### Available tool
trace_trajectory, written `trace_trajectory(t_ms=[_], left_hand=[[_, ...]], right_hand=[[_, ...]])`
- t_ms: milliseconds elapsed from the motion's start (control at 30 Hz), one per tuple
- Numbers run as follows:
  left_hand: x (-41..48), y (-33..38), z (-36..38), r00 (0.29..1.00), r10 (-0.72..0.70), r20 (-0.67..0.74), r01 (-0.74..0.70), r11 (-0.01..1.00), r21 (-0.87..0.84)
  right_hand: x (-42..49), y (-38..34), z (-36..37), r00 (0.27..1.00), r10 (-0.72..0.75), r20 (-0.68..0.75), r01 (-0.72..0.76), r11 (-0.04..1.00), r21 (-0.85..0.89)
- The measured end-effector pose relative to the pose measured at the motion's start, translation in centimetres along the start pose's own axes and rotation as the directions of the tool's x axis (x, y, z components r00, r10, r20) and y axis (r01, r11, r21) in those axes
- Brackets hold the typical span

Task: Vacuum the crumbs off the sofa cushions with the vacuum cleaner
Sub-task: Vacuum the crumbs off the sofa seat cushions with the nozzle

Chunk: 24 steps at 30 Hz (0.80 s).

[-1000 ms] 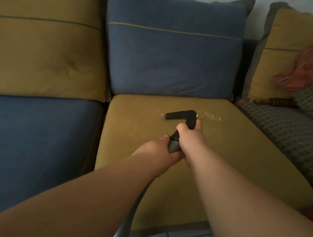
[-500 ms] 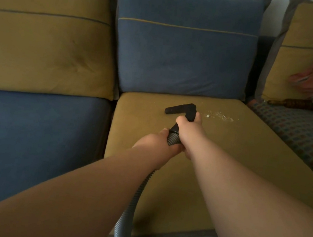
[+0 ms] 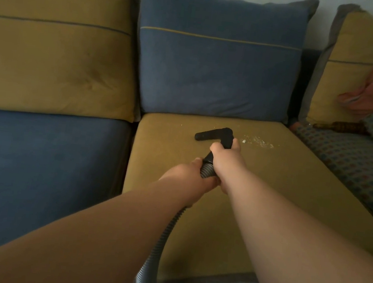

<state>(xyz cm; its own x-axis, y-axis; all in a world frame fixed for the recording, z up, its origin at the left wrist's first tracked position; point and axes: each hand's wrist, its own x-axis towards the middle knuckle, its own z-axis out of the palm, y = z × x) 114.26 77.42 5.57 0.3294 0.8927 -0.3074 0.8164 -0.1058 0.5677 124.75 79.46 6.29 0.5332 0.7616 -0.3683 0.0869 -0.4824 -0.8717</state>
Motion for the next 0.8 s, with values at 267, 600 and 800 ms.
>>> trace_trajectory(t_ms=[267, 600, 800], left_hand=[[-2.2, -0.6, -0.2, 1.000, 0.024, -0.015, -0.023, 0.999, 0.037], [-0.2, -2.6, -1.0, 0.998, -0.042, -0.037, 0.043, 0.999, 0.020], [3.2, -3.7, -2.4, 0.995, -0.071, -0.067, 0.070, 0.997, -0.015]], right_hand=[[-2.2, 0.7, -0.3, 1.000, -0.003, 0.026, 0.002, 1.000, 0.027], [-0.7, 0.0, 3.1, 0.998, -0.036, 0.047, 0.034, 0.999, 0.042], [2.0, -1.7, 5.6, 0.997, -0.069, 0.039, 0.067, 0.997, 0.035]])
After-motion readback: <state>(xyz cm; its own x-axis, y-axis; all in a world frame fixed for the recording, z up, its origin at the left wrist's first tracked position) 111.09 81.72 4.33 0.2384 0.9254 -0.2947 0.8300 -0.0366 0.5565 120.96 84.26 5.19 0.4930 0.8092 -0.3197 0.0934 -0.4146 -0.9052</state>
